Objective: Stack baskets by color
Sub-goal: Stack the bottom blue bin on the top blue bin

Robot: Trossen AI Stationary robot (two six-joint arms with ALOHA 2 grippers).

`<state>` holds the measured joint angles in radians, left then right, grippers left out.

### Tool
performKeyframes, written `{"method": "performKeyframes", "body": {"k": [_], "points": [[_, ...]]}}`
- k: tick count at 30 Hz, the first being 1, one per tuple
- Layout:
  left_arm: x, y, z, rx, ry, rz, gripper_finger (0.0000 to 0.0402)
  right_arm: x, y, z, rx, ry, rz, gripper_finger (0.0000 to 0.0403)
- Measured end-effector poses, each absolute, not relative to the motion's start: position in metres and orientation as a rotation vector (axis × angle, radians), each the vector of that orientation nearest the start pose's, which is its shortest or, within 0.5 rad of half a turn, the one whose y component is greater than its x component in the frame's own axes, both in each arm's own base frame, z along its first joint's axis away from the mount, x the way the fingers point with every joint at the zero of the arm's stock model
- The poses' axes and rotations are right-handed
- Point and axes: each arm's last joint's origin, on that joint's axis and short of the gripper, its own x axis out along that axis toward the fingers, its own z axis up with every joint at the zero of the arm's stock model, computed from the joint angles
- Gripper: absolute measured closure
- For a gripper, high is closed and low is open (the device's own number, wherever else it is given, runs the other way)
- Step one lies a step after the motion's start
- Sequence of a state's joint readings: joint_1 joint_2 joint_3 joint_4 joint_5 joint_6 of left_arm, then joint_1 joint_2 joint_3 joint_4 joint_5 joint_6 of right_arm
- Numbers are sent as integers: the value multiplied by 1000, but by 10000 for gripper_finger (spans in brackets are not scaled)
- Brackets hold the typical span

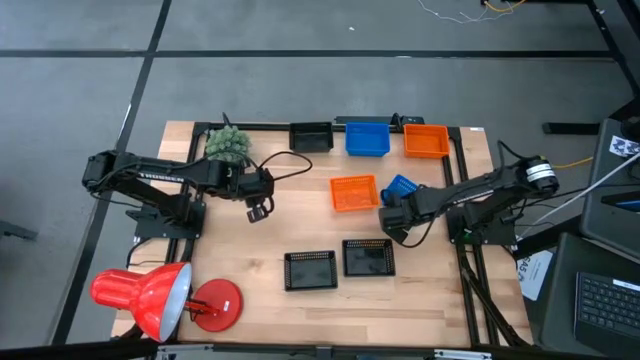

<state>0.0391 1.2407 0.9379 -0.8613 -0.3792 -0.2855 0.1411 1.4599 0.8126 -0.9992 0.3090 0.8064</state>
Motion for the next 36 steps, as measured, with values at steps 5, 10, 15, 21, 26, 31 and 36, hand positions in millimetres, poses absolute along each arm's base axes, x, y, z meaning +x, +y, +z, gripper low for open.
{"method": "performKeyframes", "body": {"k": [5,10,15,21,26,31,36], "points": [[224,20,251,-50,1078,534,299,215,18,156,317,1401,-719,254],[224,20,251,-50,1078,534,299,214,17,154,329,1382,-756,315],[224,20,251,-50,1079,534,299,214,19,168,270,1392,-731,394],[224,20,251,0,1087,530,299,224,22,215,179,1379,-784,399],[223,22,252,59,1082,575,299,238,12,259,-66,1238,-845,400],[223,22,252,84,1091,570,299,261,-27,291,-238,1142,-797,401],[220,22,251,91,1119,570,299,279,-90,309,-323,1039,-640,401]]}}
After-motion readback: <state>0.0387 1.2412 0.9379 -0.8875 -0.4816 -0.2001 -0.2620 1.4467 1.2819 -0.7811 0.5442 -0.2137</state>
